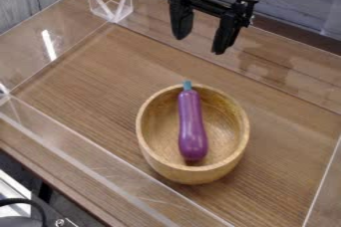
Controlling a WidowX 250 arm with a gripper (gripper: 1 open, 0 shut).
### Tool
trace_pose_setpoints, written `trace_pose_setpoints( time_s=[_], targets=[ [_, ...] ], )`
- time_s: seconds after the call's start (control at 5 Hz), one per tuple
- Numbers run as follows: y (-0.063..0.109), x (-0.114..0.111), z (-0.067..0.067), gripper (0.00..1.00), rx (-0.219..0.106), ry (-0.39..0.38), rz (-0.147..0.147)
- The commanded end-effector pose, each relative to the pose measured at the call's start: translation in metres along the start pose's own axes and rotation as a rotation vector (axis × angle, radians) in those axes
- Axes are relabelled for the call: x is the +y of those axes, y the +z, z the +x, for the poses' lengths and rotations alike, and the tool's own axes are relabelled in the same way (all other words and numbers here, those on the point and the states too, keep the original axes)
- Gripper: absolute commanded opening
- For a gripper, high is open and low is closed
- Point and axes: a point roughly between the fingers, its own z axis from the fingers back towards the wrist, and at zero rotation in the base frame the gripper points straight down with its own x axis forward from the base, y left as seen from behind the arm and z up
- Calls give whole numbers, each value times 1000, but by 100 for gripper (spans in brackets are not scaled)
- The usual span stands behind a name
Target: Remove the eggplant from inside the wooden bowl and put it on the table
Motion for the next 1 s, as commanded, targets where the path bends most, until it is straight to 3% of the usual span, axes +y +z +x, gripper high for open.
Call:
trace_pose_setpoints(
  time_s=[0.0,0.4,0.8],
  targets=[
    [-8,1,0,100,6,40,-4],
    [-11,-24,-24,100,-15,105,-15],
    [0,-36,-20,100,-12,157,-23]
  ],
)
